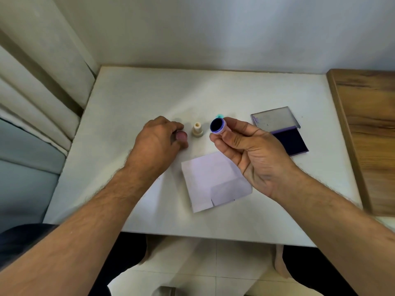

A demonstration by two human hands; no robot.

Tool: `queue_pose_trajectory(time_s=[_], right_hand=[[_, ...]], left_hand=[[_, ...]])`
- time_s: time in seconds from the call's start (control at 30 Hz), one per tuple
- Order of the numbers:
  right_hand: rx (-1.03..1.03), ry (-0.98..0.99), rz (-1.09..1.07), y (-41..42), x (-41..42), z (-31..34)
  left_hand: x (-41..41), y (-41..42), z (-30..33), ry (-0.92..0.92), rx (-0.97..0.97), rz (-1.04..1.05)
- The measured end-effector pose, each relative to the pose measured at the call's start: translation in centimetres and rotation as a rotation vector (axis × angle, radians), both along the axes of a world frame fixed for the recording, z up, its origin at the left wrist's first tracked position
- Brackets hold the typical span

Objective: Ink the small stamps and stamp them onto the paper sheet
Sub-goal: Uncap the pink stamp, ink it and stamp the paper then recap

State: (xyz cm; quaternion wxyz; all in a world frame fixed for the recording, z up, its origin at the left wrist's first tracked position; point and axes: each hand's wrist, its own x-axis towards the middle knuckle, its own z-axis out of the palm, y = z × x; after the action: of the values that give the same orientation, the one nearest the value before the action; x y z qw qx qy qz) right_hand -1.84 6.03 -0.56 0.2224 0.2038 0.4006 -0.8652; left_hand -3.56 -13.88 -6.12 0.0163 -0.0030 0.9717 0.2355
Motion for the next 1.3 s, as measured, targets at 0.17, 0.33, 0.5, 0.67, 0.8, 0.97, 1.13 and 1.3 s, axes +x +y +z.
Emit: queue_pose_trajectory(time_s=[0.17,0.33,0.5,0.67,0.8,0.97,1.13,1.3], right_hand=[[-0.088,-0.049,-0.04,0.2,0.1,-0.1],[-0.206,-0.036,-0.026,0.5,0.7,0.6],[-0.246,0.013,0.0,0.9,1.6,1.7],[-0.2,0.059,-0.003,2.0,1.9,2.2],[0.014,0.06,-0.193,5.0,0.9,1.9],[0.963,0.227,-0.047,9.3,0.3,0.2],[1.46,0.415,0.108,9.7,0.3,-1.0],[1.633,0.523,0.271,9.0,0.3,-2.1]], left_hand=[[0.0,0.3,0.9,0.055,0.033,0.026],[0.4,1.9,3.5,0.342,0.18,0.011],[1.5,4.2,5.1,0.442,0.198,-0.11],[2.2,5.2,5.3,0.418,0.171,-0.165],[2.5,5.8,4.9,0.367,0.182,-0.179],[3.0,7.0,4.2,0.304,0.156,-0.254],[3.0,7.6,4.0,0.258,0.135,-0.265],[2.7,7.1,3.7,0.261,0.132,-0.255]])
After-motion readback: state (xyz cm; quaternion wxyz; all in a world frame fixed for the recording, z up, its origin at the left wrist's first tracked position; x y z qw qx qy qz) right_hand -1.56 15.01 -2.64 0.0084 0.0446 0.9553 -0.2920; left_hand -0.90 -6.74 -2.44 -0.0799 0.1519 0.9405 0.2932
